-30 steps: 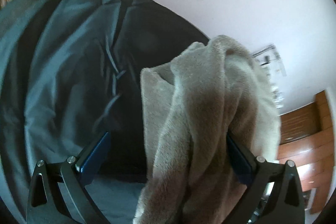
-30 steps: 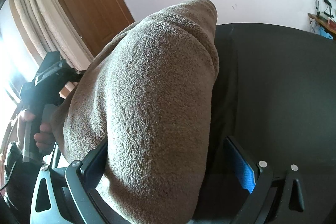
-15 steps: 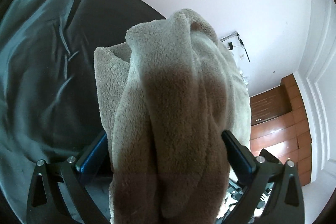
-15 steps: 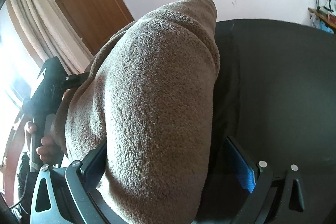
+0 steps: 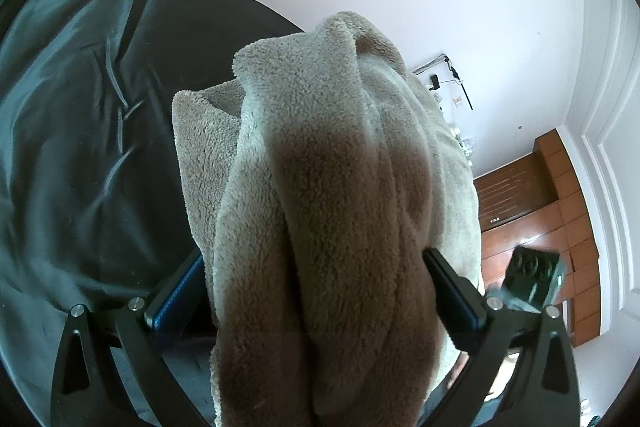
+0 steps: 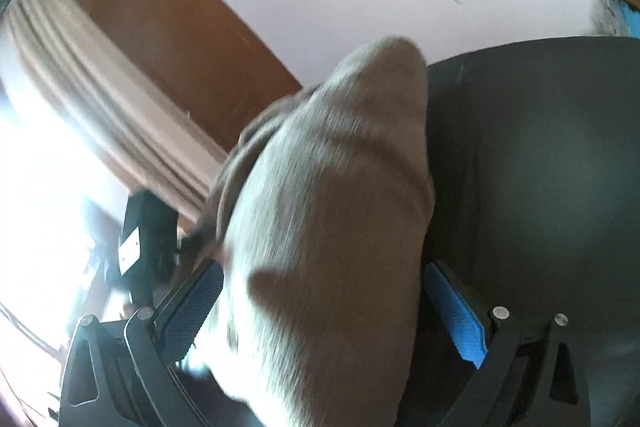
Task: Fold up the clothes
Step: 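Hold the lifted fleece bundle up with both grippers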
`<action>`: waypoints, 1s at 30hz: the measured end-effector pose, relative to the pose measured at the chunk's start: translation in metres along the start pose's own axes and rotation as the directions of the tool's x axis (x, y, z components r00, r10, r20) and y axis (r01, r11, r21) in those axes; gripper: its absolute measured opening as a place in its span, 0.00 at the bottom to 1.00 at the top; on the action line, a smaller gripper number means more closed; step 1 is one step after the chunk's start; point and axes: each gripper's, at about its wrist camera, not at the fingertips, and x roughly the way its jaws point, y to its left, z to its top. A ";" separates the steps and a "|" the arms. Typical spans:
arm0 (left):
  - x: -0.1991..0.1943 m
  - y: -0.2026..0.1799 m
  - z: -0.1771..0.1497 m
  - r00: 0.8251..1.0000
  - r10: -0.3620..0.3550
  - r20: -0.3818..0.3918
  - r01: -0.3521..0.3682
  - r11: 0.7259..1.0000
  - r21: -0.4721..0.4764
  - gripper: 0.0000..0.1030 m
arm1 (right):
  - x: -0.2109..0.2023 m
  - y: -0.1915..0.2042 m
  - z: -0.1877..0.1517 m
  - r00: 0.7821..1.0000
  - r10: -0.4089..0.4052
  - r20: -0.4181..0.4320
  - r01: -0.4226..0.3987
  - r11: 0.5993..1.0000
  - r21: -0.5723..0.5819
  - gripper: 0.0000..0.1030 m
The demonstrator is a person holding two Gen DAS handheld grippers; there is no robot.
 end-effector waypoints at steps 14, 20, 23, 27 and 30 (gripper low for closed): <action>-0.010 0.001 -0.004 1.000 0.002 0.004 -0.002 1.000 0.021 0.99 | 0.140 -0.005 0.071 0.986 0.131 -0.099 -0.121 0.987 0.101 0.99; -0.016 0.002 -0.006 1.000 0.003 0.009 -0.003 1.000 0.025 0.99 | 0.154 -0.012 0.079 0.983 0.140 -0.119 -0.132 0.989 0.071 0.95; -0.015 0.001 -0.008 1.000 0.006 0.014 -0.006 1.000 0.028 0.99 | 0.157 -0.014 0.083 0.988 0.109 -0.109 -0.105 0.994 0.042 0.89; -0.014 -0.002 -0.009 0.999 0.024 0.028 -0.025 0.999 0.033 0.99 | 0.162 -0.015 0.089 0.994 0.062 -0.092 -0.063 0.998 -0.007 0.79; -0.014 -0.012 -0.012 0.996 0.074 0.042 -0.076 0.995 0.057 0.99 | 0.163 -0.014 0.092 0.997 0.032 -0.071 -0.036 0.998 -0.044 0.71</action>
